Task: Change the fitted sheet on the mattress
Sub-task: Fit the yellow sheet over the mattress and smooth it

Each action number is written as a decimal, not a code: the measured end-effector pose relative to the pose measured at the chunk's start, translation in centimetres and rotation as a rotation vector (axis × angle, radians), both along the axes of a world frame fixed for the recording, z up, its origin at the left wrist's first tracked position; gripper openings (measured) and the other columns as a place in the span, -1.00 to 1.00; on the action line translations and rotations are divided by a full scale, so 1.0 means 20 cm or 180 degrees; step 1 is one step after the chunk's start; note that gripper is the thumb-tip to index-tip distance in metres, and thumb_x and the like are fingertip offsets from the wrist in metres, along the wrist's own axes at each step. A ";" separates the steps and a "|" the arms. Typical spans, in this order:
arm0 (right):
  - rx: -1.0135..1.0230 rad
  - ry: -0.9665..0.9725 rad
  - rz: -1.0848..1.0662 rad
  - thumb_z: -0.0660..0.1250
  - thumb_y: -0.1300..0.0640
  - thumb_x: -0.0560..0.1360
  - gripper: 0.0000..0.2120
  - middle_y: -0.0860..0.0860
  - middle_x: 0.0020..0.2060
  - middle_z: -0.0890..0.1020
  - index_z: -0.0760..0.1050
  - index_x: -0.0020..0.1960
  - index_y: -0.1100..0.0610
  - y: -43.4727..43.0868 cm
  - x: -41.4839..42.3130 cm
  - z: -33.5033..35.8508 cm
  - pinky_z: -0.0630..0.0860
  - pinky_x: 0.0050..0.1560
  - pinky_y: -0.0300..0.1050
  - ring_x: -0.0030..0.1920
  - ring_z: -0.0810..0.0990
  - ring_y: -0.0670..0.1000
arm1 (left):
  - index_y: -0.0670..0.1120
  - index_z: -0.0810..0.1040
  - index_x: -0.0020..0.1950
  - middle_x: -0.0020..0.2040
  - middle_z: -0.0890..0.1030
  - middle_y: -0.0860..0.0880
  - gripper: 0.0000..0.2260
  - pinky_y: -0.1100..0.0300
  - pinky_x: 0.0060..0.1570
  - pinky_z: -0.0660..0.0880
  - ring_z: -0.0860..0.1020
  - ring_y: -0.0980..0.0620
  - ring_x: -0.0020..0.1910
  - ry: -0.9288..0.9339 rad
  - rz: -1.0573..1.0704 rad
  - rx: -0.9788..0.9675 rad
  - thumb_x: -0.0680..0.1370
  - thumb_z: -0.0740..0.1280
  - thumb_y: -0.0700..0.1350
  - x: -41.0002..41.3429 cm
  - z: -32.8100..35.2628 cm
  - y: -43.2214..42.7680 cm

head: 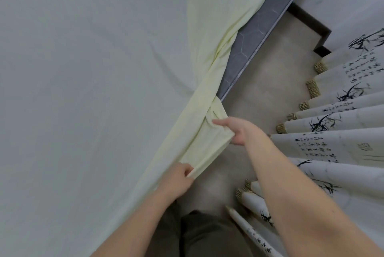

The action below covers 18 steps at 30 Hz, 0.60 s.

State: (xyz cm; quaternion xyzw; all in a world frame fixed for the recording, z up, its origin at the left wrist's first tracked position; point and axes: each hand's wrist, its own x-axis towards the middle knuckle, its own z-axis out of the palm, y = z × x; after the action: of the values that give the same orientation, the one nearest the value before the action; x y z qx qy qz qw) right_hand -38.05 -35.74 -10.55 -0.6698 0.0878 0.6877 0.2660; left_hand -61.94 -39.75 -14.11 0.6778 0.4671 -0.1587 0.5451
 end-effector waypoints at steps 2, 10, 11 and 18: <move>-0.0032 -0.0515 0.0185 0.41 0.21 0.50 -0.74 0.14 0.00 0.69 0.53 0.16 0.24 -0.11 -0.02 -0.02 0.62 -0.19 -0.12 -0.17 0.68 0.04 | -0.02 0.57 0.18 0.08 0.59 0.03 -0.78 0.24 0.06 0.41 0.54 0.06 0.05 -0.0220 0.0693 -0.0080 0.56 0.27 -0.05 0.08 0.04 0.06; 0.0726 -0.0469 0.1765 0.48 0.09 0.39 -0.79 -0.11 -0.08 0.72 0.63 0.02 -0.03 -0.42 -0.11 -0.09 0.56 0.02 -0.26 0.00 0.67 -0.10 | -0.07 0.44 0.28 0.13 0.56 -0.01 -0.59 0.20 -0.04 0.39 0.54 -0.02 0.09 -0.0174 0.0698 -0.0188 0.49 0.37 0.05 0.55 0.11 0.23; 0.0703 -0.0145 0.1814 0.45 0.13 0.40 -0.76 -0.09 -0.02 0.71 0.63 0.06 0.00 -0.42 -0.08 -0.10 0.54 0.10 -0.24 0.07 0.65 -0.09 | -0.09 0.45 0.20 0.06 0.56 -0.03 -0.67 0.18 -0.08 0.39 0.54 -0.06 0.05 -0.0076 0.0538 0.0029 0.50 0.36 0.01 0.59 0.11 0.23; 0.0193 -0.0665 0.0453 0.13 0.17 0.60 -0.68 0.19 0.12 0.64 0.52 0.23 0.28 -0.12 0.19 -0.14 0.53 0.18 -0.01 0.08 0.62 0.15 | 0.00 0.58 -0.05 -0.14 0.62 0.02 -0.89 0.14 -0.10 0.55 0.61 -0.01 -0.14 -0.0360 0.1175 0.0157 0.49 0.29 -0.15 0.72 0.21 0.24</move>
State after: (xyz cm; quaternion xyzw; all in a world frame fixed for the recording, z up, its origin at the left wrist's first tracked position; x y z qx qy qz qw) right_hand -34.24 -38.15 -13.28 -0.7340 -0.0090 0.6336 0.2444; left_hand -47.60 -34.87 -9.88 0.6016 0.5559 -0.0062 0.5736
